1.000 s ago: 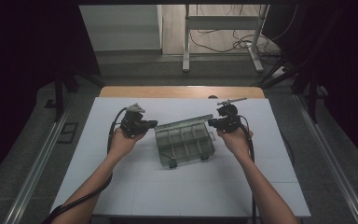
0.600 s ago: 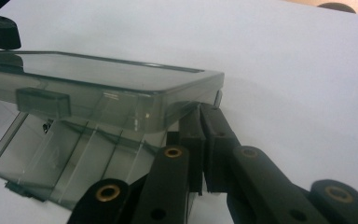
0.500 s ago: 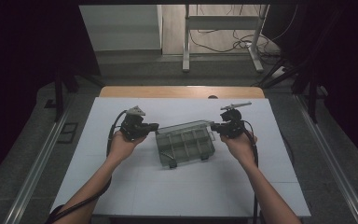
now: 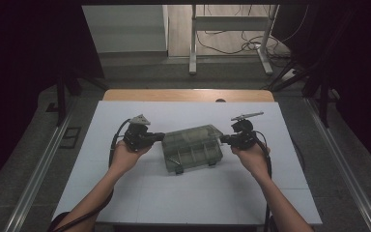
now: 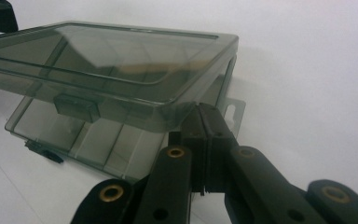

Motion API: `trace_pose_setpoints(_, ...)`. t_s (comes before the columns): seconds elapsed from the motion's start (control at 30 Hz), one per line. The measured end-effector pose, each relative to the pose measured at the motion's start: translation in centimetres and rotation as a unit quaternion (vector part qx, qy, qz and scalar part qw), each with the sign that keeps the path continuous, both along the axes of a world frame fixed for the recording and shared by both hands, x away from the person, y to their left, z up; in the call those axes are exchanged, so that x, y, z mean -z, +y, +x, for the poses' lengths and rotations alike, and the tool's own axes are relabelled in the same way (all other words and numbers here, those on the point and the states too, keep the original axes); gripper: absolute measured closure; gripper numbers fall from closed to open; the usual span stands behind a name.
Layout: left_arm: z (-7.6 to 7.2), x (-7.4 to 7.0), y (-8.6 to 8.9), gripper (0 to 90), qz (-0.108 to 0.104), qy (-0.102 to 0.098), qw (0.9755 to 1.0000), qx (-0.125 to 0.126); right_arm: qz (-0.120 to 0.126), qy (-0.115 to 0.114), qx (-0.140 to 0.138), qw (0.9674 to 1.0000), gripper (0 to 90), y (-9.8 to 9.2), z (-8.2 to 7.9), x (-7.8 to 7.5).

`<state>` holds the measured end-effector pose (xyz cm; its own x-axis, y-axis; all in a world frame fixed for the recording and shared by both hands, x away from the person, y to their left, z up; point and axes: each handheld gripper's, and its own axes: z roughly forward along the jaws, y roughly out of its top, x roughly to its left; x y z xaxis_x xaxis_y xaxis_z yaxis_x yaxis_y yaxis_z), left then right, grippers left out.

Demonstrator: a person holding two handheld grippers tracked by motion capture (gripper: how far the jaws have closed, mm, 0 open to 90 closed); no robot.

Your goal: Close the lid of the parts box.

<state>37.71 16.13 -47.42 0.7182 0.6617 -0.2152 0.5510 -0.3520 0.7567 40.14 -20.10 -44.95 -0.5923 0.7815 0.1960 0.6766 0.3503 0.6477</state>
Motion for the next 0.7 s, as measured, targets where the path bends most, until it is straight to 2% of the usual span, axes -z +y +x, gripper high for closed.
trace_pose_setpoints(0.27, -1.2, 0.2, -0.2, 89.7, -0.002, 0.005, 1.0, 0.007, 0.0, 0.016, -0.002, 0.9999, 88.6, -0.7, -0.5, 0.6)
trace_pose_setpoints(0.47, -2.0, 0.5, -0.4, 89.6, 0.002, 0.009, 0.9998, 0.016, -0.011, 0.024, -0.006, 0.9996, 88.6, -1.0, -0.8, 1.3)
trace_pose_setpoints(0.7, -2.2, 0.9, -0.8, 89.6, -0.003, 0.014, 0.9998, 0.017, -0.022, 0.024, -0.009, 0.9994, 88.6, -0.9, -0.9, 1.6)
